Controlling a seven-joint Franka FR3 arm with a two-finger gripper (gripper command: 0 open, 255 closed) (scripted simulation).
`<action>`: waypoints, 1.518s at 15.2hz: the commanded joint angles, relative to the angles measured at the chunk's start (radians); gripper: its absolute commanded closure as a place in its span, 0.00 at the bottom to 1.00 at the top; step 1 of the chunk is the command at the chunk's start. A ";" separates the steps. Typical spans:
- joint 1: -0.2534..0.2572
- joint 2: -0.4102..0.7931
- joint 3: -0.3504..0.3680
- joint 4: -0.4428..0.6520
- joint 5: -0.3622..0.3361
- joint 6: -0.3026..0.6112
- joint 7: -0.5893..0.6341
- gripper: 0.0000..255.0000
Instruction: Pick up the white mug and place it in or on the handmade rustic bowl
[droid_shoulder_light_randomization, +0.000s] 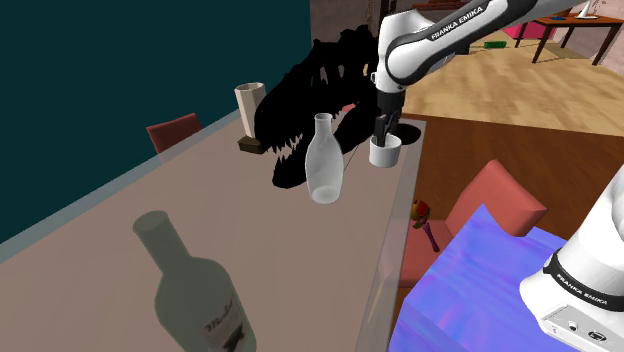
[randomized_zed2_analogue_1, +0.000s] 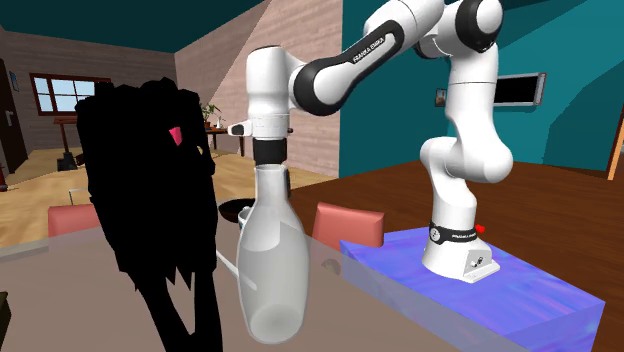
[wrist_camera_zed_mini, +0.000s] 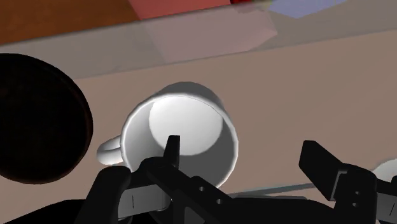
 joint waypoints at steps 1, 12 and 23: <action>0.005 0.073 0.004 0.029 0.007 0.044 -0.002 0.00; 0.002 0.128 0.002 -0.013 0.007 0.142 -0.002 0.00; 0.002 0.128 0.002 -0.013 0.007 0.142 -0.002 1.00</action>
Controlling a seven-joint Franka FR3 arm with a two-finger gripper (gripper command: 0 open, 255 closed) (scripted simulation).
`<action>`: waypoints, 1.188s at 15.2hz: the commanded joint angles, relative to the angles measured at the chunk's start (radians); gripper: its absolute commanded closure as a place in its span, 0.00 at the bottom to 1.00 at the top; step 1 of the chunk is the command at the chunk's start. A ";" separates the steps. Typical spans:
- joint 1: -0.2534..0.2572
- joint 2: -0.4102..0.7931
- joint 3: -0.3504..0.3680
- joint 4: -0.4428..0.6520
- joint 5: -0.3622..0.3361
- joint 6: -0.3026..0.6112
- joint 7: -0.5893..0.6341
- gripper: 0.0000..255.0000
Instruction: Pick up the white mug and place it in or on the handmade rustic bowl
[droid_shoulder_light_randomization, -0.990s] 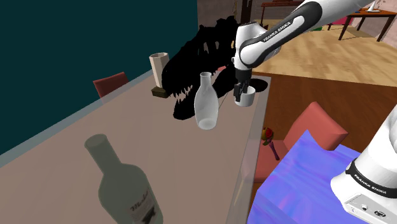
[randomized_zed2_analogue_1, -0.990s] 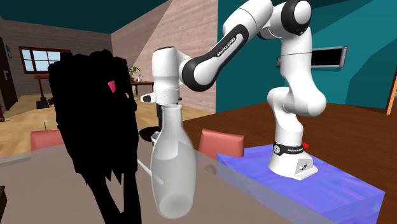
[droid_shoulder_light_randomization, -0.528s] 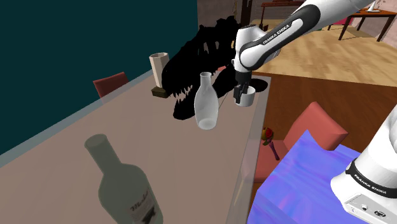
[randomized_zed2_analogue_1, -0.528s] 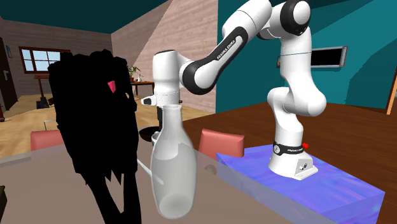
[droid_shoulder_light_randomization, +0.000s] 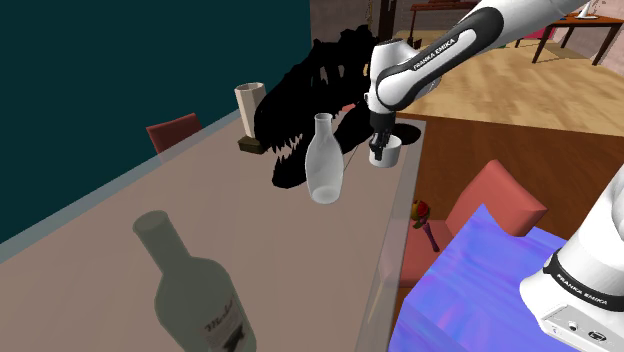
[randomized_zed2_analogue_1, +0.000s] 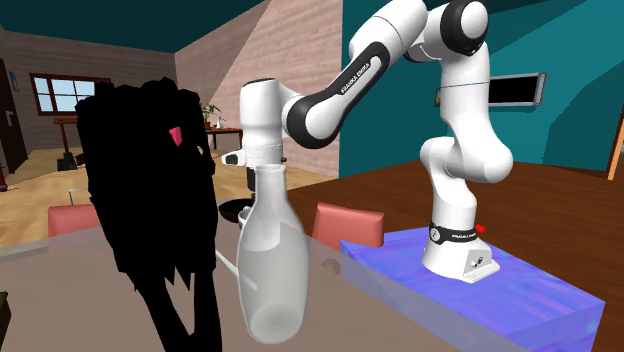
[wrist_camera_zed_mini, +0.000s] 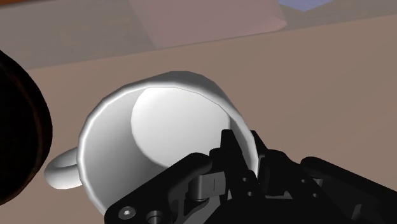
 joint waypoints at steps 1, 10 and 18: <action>0.000 0.000 0.000 0.000 0.000 0.000 0.000 1.00; 0.001 -0.045 0.000 0.031 0.000 -0.077 -0.003 1.00; 0.002 -0.095 0.001 0.085 0.001 -0.180 -0.006 1.00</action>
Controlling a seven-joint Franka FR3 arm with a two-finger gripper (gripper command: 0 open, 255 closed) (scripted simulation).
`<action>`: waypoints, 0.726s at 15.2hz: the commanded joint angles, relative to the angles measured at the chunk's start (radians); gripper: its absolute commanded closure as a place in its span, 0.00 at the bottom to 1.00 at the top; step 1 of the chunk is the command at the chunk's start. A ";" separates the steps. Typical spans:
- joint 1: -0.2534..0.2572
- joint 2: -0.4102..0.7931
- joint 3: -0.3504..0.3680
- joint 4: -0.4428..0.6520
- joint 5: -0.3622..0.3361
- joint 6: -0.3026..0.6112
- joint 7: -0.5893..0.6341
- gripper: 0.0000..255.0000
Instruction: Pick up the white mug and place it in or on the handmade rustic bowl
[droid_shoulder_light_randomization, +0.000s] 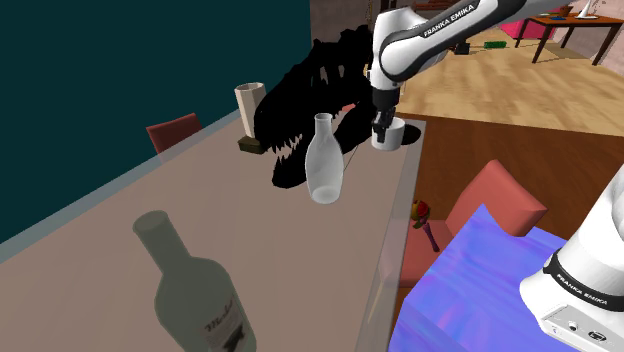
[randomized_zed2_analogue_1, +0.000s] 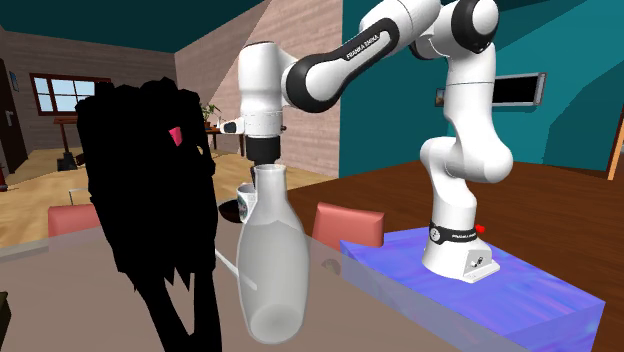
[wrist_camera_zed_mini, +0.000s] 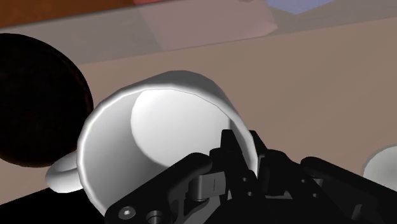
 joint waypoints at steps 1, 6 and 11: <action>0.001 -0.009 0.001 0.020 0.000 -0.029 -0.001 1.00; 0.001 -0.032 0.001 0.062 0.001 -0.095 -0.003 1.00; -0.021 -0.024 -0.022 0.117 0.002 -0.139 -0.052 1.00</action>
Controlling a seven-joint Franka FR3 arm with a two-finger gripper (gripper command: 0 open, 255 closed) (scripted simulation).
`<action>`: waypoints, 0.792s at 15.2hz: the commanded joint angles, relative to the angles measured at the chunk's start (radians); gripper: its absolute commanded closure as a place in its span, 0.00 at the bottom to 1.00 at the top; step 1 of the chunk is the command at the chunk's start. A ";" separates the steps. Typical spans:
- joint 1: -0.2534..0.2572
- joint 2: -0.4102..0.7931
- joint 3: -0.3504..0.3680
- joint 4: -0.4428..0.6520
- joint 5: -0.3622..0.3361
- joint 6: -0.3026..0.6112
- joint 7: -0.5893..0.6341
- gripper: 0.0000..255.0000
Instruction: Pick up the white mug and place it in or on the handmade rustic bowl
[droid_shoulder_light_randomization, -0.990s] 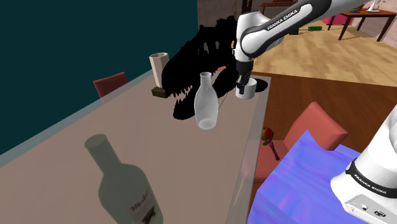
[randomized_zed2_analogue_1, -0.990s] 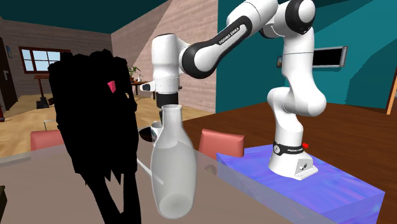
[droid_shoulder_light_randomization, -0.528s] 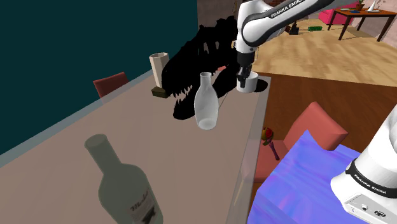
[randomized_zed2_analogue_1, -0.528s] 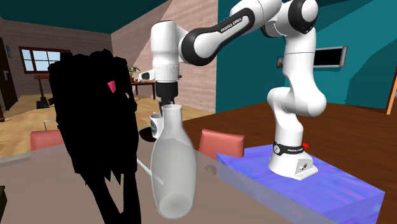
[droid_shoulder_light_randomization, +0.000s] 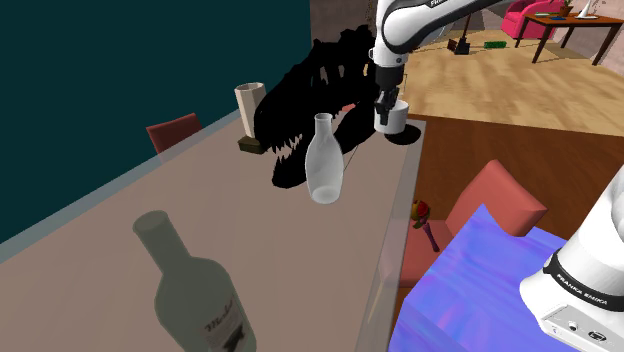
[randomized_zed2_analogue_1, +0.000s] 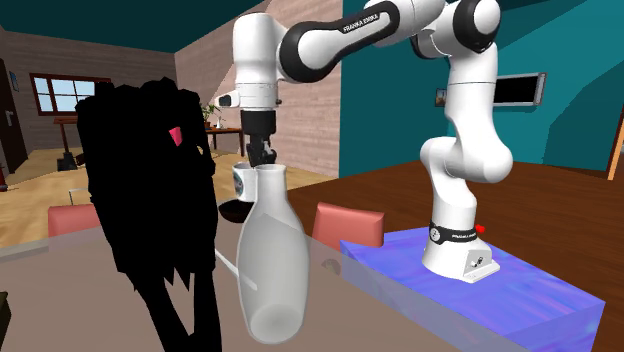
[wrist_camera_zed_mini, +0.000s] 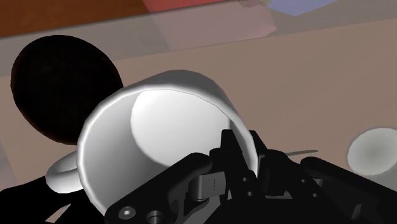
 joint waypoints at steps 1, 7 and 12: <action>-0.022 0.015 -0.022 0.022 0.001 -0.005 -0.045 1.00; -0.092 0.100 -0.086 0.138 0.016 -0.030 -0.186 1.00; -0.155 0.196 -0.130 0.270 0.041 -0.063 -0.299 1.00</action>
